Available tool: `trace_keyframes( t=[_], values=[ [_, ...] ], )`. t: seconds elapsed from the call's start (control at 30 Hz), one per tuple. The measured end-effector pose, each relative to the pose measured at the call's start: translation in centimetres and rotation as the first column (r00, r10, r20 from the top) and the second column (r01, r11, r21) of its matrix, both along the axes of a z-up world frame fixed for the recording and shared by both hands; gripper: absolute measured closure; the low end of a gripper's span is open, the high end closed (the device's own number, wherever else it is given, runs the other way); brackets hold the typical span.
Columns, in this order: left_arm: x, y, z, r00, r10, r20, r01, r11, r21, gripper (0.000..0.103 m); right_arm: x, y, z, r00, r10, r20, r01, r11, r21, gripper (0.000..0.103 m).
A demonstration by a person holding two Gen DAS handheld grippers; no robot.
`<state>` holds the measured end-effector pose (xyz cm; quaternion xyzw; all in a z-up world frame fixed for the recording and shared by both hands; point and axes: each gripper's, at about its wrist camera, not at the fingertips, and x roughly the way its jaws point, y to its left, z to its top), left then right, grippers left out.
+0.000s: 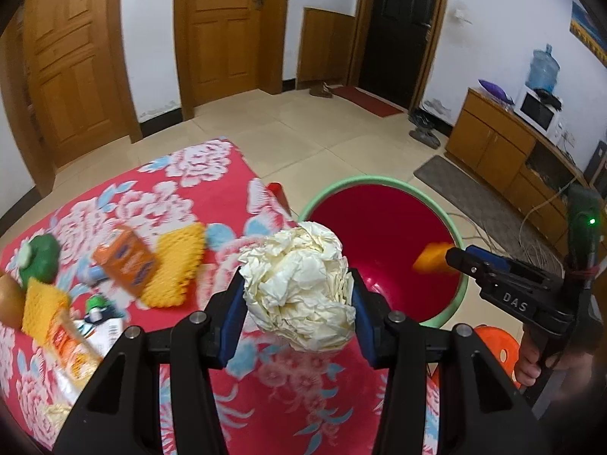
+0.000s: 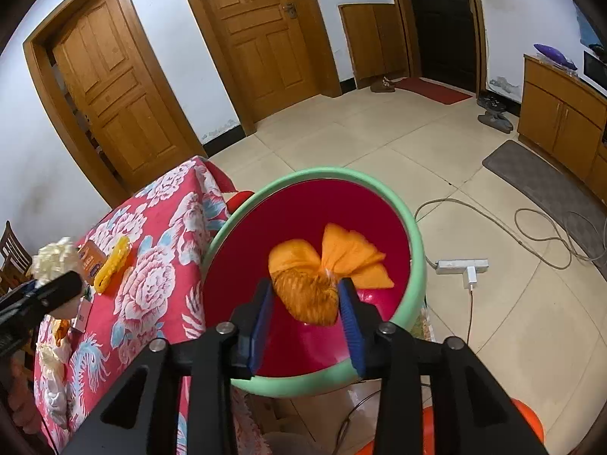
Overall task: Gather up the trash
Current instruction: 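Carry both items over the red bucket and open both tools to drop them, then return to the table and grasp the second tissue ball with the left tool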
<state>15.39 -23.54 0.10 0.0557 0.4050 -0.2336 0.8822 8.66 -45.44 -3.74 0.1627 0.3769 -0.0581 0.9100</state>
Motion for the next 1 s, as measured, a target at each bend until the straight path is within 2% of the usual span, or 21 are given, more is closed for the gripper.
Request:
trace_keyframes(
  t=[0.43,0.53,0.67,1.0],
  values=[
    [1.1,-5.2,-2.0,0.995,-0.102,-0.004,0.102,0.994,0.044,0.051,-2.4,-1.5,1.6,0.996,-0.063,0.058,0.060,0.997,0.050,0.054],
    [1.6,-6.3,-2.5,0.995,-0.093,0.019,0.092,0.994,0.062,0.047,-3.1,-1.8,1.8,0.994,-0.080,0.073,0.076,0.995,0.066,0.054],
    [2.3,-6.9,-2.9,0.996,-0.092,-0.008,0.093,0.994,0.052,0.038,-3.6,-2.2,1.9,0.992,-0.098,0.077,0.092,0.993,0.075,0.054],
    [1.3,-5.6,-1.7,0.998,-0.062,-0.015,0.062,0.998,0.031,0.036,-4.7,-1.9,2.2,0.992,-0.102,0.079,0.095,0.992,0.080,0.052]
  ],
)
